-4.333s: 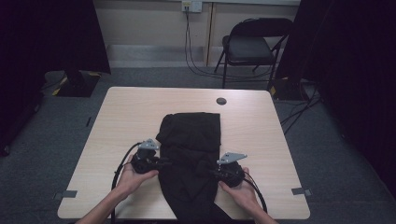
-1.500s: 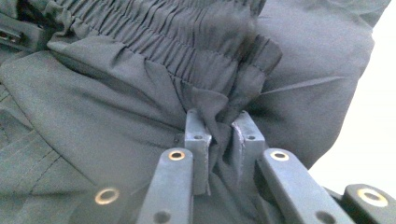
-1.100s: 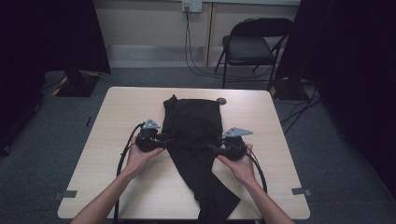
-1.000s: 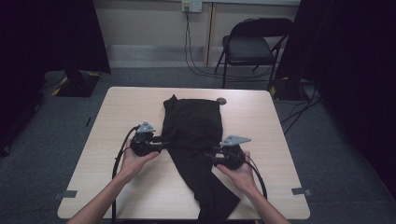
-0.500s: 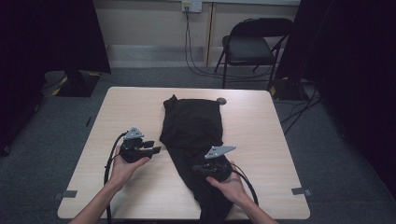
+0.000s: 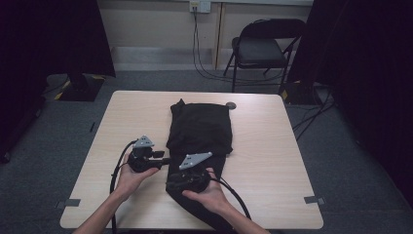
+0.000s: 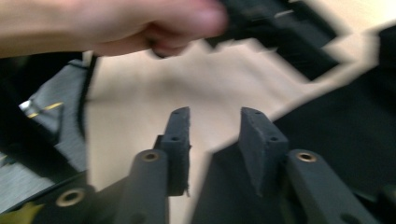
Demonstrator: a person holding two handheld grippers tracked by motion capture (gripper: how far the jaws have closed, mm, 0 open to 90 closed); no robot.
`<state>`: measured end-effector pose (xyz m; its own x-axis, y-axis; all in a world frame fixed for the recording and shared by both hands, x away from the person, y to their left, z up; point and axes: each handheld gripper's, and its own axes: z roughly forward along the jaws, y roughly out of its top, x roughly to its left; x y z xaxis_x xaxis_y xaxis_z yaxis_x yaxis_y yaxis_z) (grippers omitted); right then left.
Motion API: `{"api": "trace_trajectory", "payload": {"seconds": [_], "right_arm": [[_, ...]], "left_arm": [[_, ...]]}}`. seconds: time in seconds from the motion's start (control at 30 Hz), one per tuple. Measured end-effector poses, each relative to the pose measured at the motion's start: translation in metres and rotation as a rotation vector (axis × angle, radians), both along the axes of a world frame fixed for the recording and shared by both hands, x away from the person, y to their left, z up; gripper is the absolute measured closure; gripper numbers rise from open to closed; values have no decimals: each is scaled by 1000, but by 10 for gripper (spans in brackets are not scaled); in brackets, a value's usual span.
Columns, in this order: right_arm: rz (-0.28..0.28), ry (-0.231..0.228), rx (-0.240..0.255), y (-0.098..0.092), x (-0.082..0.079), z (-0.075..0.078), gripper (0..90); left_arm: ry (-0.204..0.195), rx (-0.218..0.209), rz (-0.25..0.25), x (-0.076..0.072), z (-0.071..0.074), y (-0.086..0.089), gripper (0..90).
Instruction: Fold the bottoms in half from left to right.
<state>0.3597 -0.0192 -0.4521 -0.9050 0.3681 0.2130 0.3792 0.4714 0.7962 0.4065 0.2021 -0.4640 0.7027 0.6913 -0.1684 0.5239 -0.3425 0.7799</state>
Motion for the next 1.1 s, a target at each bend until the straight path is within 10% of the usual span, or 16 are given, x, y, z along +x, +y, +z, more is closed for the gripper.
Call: {"api": "trace_trajectory", "payload": {"seconds": [0.27,0.33,0.53,1.1], "right_arm": [[-190,-19,-75,-75,21,-10,794],[-215,-13,-106,-86,23,-18,795],[-244,-20,-202,-100,24,-36,813],[113,72,-85,-50,-32,-37,889]], "left_arm": [[74,72,-128,-7,-14,-29,683],[130,28,-132,-4,-21,-31,680],[84,132,-138,-12,-25,-31,682],[32,124,-137,-19,-20,-47,532]]}}
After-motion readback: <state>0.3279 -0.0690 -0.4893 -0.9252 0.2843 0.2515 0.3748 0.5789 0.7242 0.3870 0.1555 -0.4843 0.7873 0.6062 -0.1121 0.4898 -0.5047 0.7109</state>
